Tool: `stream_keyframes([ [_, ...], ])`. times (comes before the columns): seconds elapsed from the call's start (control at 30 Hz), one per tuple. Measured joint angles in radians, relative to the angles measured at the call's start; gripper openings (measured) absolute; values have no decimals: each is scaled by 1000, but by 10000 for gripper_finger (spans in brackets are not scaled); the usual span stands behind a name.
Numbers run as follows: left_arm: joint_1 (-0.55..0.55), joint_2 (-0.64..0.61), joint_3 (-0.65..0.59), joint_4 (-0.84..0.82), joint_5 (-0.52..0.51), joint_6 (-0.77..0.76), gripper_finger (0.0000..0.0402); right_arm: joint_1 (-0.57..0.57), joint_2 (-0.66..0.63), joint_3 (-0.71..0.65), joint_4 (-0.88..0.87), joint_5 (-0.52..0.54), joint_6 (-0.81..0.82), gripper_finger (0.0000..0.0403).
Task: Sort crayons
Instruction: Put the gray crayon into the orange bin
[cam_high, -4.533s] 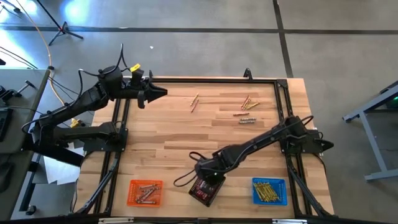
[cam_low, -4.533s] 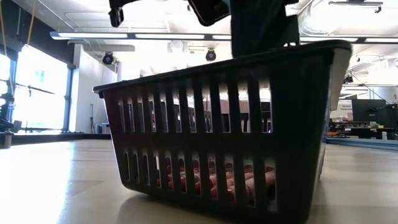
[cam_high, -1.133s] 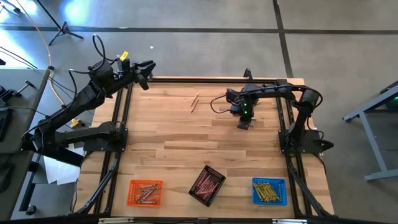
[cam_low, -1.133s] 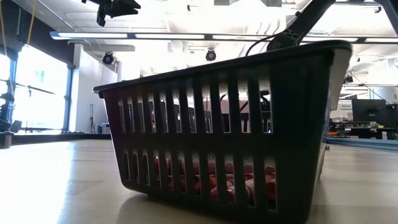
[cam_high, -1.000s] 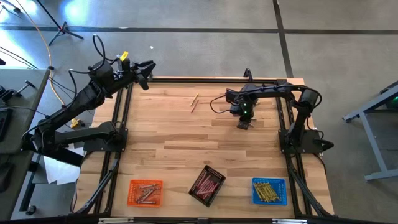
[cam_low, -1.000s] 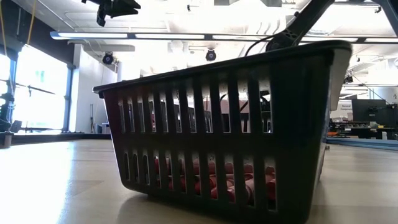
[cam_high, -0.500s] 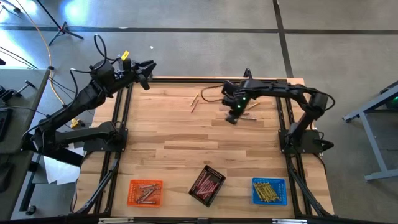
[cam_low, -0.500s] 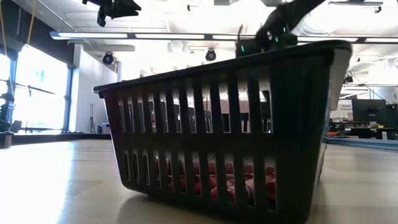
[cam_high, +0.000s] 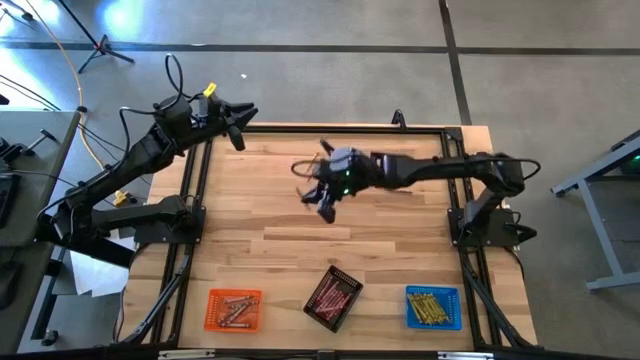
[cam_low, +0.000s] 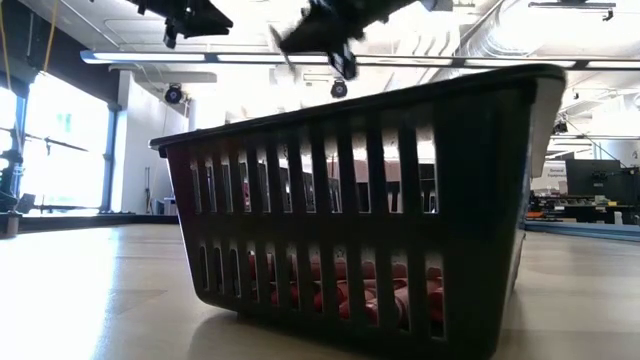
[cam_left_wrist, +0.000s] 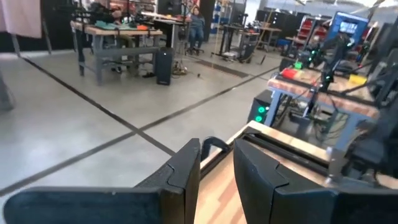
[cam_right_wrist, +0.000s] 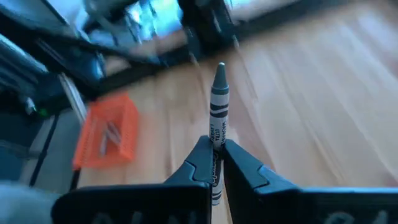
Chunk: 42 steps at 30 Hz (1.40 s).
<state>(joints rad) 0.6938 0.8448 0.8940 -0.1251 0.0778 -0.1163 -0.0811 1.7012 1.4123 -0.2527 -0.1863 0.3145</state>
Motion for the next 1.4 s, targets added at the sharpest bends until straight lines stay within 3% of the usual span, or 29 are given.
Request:
stream_keyframes([
  [0.27, -1, 1, 0, 11, -14, -34, 85, 194, 90, 12, 319, 114, 114, 5],
  [0.63, -38, 2, 0, 42, -1, -572, 85, 433, 305, 28, 676, 338, 267, 5],
  [0.83, -113, 2, 0, 186, 1, -664, 85, 463, 476, 183, 690, 358, 292, 5],
  [1.07, -174, 1, 0, 408, -1, -739, 85, 461, 718, 482, 669, 303, 264, 5],
  [1.23, -203, 1, 0, 463, -1, -745, 85, 453, 839, 682, 541, 283, 241, 11],
  [1.4, -218, 1, 0, 466, 0, -745, 85, 445, 875, 759, 410, 260, 209, 31],
])
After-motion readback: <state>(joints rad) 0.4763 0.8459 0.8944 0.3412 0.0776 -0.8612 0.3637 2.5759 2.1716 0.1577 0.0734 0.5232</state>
